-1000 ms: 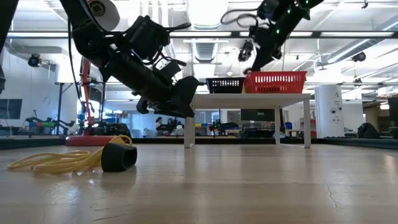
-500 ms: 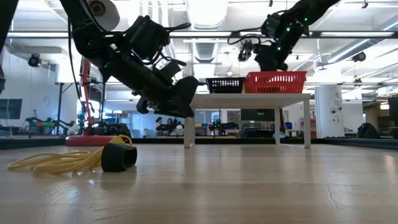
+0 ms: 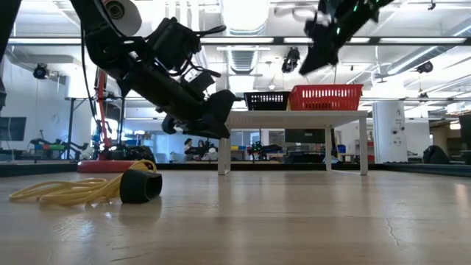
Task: Pick & Place Office Desk Supplies
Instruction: Put the yellow rubber band into the red basket on the shelf
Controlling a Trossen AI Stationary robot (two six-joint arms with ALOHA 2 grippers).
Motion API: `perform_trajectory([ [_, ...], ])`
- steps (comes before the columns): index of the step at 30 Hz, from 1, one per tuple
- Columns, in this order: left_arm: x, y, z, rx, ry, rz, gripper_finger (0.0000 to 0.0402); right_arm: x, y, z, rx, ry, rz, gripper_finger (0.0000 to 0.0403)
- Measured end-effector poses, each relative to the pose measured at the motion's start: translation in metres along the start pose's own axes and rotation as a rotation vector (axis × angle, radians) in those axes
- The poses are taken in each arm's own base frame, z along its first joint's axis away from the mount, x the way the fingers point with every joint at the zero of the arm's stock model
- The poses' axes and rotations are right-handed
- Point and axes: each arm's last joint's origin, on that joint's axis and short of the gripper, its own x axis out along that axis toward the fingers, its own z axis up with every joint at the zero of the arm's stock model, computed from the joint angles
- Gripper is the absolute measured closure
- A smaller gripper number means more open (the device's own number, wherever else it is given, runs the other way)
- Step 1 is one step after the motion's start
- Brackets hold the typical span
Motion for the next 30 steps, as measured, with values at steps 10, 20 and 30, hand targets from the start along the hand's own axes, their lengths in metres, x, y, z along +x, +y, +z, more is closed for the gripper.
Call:
perform_trajectory([
  [10, -0.066, -0.041, 0.044, 0.190, -0.194, -0.222, 0.0277, -0.014, 0.116, -0.031, -0.158, -0.161, 0.319, 0.0260],
  [20, -0.181, -0.104, 0.045, 0.261, -0.257, -0.407, 0.0277, 0.025, 0.223, -0.115, -0.140, -0.402, 0.669, 0.0276],
  [30, -0.234, -0.080, -0.037, 0.123, 0.389, -0.290, 0.0277, 0.043, 0.282, -0.178, -0.108, -0.255, 0.805, 0.0280],
])
